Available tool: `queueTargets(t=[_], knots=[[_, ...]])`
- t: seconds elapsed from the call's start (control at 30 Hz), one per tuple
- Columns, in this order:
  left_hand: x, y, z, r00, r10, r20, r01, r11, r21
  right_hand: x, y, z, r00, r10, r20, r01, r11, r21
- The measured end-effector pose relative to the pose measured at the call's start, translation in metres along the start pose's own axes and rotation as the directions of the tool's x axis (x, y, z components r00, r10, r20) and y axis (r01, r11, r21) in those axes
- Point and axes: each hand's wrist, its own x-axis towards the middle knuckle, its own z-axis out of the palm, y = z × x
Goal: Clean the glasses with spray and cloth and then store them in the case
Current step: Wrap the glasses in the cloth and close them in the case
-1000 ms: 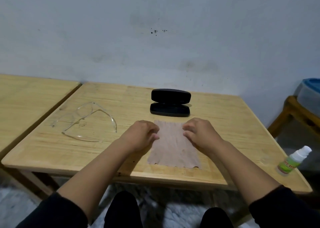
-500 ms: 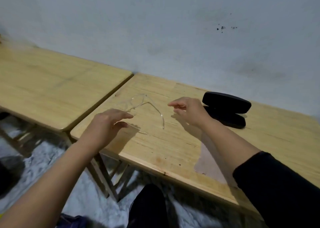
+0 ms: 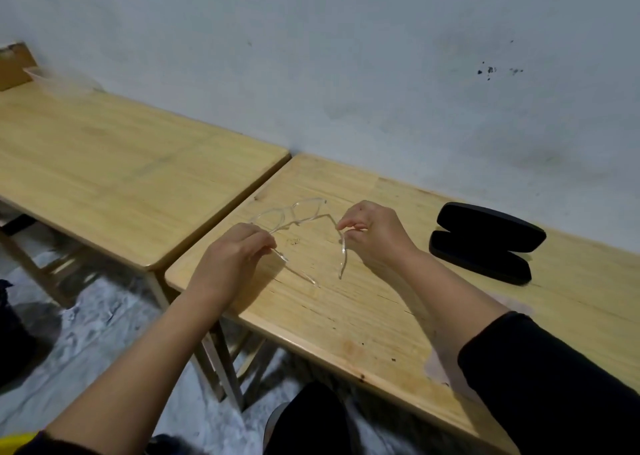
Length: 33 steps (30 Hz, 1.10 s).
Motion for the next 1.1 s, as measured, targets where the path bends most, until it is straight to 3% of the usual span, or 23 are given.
queueTargets(t=[0.17, 0.33, 0.47, 0.6, 0.9, 1.1], knots=[[0.010, -0.001, 0.000, 0.992, -0.055, -0.111, 0.047, 0.996, -0.073, 0.001, -0.008, -0.002, 0.997, -0.069, -0.044, 0.072, 0.995, 0.065], [0.024, 0.011, -0.002, 0.963, -0.142, -0.229, 0.081, 0.964, -0.253, -0.005, -0.017, -0.024, 0.990, 0.000, -0.138, 0.023, 0.986, 0.166], [0.035, 0.034, 0.003, 0.923, -0.340, -0.180, 0.219, 0.850, -0.479, -0.026, -0.013, -0.056, 0.973, 0.054, -0.226, 0.004, 0.968, 0.249], [0.054, 0.072, 0.018, 0.914, -0.395, -0.094, 0.268, 0.762, -0.589, -0.061, -0.003, -0.093, 0.938, 0.135, -0.318, -0.041, 0.957, 0.286], [0.068, 0.170, 0.059, 0.973, -0.222, 0.071, 0.207, 0.685, -0.699, -0.164, 0.031, -0.158, 0.811, 0.283, -0.513, -0.137, 0.943, 0.304], [0.058, 0.203, 0.072, 0.989, -0.103, 0.109, 0.150, 0.710, -0.688, -0.212, 0.052, -0.163, 0.752, 0.361, -0.552, -0.209, 0.924, 0.319]])
